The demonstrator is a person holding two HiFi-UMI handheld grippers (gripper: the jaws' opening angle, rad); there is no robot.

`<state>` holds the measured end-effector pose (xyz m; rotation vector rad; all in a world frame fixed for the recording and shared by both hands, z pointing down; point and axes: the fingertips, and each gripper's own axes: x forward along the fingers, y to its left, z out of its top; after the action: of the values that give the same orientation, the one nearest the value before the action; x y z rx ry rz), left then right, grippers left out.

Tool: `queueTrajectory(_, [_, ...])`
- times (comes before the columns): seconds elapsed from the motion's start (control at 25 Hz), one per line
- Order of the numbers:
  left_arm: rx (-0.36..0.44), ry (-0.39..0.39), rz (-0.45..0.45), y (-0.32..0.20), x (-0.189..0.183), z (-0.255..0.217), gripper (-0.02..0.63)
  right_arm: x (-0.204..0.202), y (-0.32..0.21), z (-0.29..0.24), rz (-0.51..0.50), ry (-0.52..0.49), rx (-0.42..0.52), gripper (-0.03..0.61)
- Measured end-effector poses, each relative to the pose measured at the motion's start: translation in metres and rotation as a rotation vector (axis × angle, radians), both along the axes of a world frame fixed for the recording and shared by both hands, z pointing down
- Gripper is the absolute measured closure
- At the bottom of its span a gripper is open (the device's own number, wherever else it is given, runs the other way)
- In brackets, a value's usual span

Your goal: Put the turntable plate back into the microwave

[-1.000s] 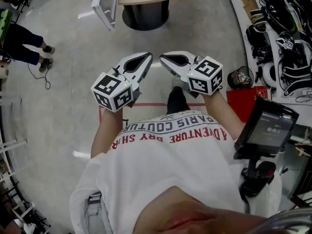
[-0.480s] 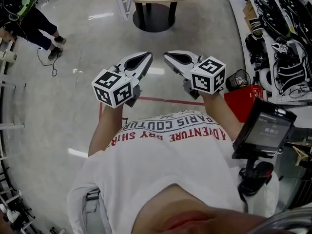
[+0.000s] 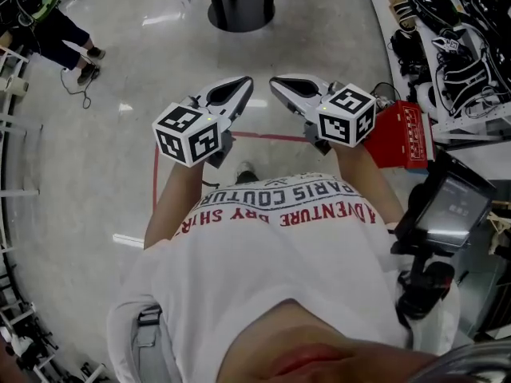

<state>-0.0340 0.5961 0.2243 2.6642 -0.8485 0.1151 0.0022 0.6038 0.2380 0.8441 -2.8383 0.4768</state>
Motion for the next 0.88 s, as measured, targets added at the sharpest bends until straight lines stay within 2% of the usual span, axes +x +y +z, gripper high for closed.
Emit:
queueTrajectory(0.4, [0.059, -0.032, -0.013, 0.063, 0.000, -0.022, 0.614, 0.013, 0.065, -0.019, 0.021, 0.010, 0.067, 0.577])
queueTrajectory(0.72, [0.060, -0.064, -0.013, 0.070, 0.015, -0.031, 0.614, 0.030, 0.071, -0.032, 0.033, 0.007, 0.077, 0.577])
queueTrajectory(0.88, [0.061, -0.048, -0.005, 0.066, 0.012, -0.030, 0.614, 0.027, 0.066, -0.031, 0.032, 0.003, 0.071, 0.577])
